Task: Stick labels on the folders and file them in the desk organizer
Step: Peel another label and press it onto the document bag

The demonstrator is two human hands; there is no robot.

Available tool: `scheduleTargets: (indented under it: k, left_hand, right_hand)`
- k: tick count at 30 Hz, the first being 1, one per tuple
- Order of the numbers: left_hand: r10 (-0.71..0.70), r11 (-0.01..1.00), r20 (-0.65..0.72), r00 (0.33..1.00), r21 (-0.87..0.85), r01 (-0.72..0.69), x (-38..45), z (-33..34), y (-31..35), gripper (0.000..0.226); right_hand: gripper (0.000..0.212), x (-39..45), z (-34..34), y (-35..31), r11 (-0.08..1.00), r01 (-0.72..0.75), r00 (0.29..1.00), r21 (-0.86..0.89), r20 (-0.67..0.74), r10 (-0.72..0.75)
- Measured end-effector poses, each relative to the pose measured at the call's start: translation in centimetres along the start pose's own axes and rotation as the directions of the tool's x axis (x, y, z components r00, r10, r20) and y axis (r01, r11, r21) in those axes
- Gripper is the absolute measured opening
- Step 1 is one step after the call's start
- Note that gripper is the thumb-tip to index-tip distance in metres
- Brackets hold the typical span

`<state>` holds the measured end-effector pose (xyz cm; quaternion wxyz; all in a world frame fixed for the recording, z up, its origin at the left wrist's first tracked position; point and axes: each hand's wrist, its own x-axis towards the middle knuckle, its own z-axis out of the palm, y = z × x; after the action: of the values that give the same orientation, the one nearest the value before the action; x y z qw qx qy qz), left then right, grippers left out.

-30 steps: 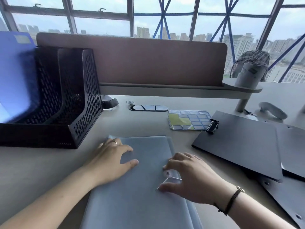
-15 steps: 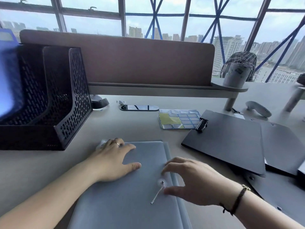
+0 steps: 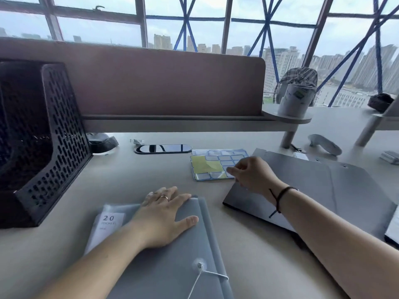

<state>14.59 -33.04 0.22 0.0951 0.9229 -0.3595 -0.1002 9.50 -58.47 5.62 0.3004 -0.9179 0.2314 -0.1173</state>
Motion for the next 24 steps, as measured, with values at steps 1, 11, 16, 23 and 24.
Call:
scheduleTargets:
  k: [1,11,16,23,24]
  left_hand:
    - [-0.001,1.0,-0.013,1.0,-0.008,0.001,0.0,0.2,-0.1,0.071]
    - [0.04,0.995,-0.069,0.997,-0.092,-0.046,0.1,-0.6,-1.9,0.071]
    - [0.039,0.995,-0.097,0.995,-0.084,-0.047,0.2,-1.3,-1.9,0.068]
    - [0.039,0.994,-0.094,0.995,-0.094,-0.048,0.1,-1.4,-1.9,0.068]
    - [0.039,0.994,-0.094,0.995,-0.095,-0.048,0.0,-1.4,-1.9,0.068]
  right_hand:
    - [0.041,1.1,0.1,0.0,1.0,-0.025,1.0,-0.003,-0.011,0.025]
    - [0.026,5.8,4.0,-1.5,0.958,-0.172,0.984,-0.228,0.015,0.18]
    - [0.005,5.8,4.6,-1.7,0.951,-0.22,0.974,-0.217,0.007,0.227]
    - [0.011,5.6,4.6,-1.6,0.977,-0.206,0.978,-0.063,-0.035,0.204]
    - [0.012,5.5,4.6,-1.6,0.977,-0.212,0.977,-0.031,-0.036,0.211]
